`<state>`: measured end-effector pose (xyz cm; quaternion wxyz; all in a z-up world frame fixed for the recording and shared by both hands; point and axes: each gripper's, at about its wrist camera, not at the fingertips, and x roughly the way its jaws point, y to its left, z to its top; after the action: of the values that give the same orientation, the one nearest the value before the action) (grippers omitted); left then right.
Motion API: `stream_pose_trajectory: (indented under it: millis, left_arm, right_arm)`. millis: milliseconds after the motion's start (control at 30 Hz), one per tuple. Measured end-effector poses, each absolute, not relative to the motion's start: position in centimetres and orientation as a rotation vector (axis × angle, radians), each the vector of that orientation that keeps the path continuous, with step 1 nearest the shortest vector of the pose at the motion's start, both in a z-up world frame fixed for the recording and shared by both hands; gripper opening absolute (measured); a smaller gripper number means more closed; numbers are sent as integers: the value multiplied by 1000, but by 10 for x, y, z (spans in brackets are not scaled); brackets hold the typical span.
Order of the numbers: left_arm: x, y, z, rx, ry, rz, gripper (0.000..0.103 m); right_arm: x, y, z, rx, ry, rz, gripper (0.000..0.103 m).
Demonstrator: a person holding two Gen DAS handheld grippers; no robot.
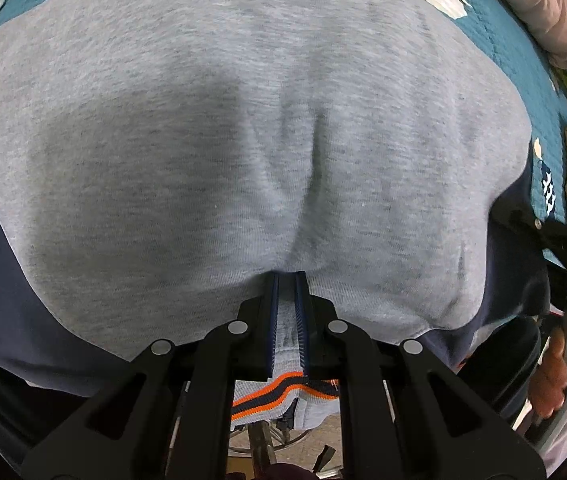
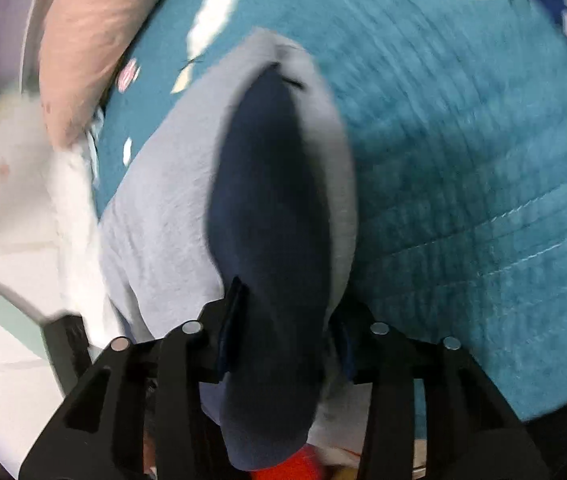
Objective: Fold large clothes
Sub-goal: 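Lift the grasped edge with both tools and fold the jacket in half again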
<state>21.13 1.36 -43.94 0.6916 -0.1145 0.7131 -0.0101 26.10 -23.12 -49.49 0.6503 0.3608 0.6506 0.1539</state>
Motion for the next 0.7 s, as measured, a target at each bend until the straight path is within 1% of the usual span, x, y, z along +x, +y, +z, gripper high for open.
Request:
stream_pose_trajectory:
  millis: [100,133,167,233,333,500,600,700]
  left_arm:
    - [209,16,-440,-265,1594,-27,11]
    - [209,18,-441,-271,1599,-27,11]
    - [209,26,-443,-271,1602,-31,11]
    - [209,30,-444,-273,1606,-33,11]
    - [209,37,-444,-274,1602,-38,10]
    - [213,50,-447,-329,1629,-46,11]
    - [215,58,-449,-355,1640,-50,11]
    - [213,61,-448,-337,1630,-48,10]
  right_arm:
    - [261,-232,-495,809,1481,364,41]
    - [261,-232,-496,806,1480,359,40]
    - [260,-231,-495,818,1480,352,35]
    - [255,-232,-490,846,1469,330,28]
    - [243,-225,-462,769,1421,286,24]
    - [231,-215,-423,731,1335,358,23]
    - [223,-211,-406,771,1311,412,22]
    - [217,-196,-388,731,1298,450,22]
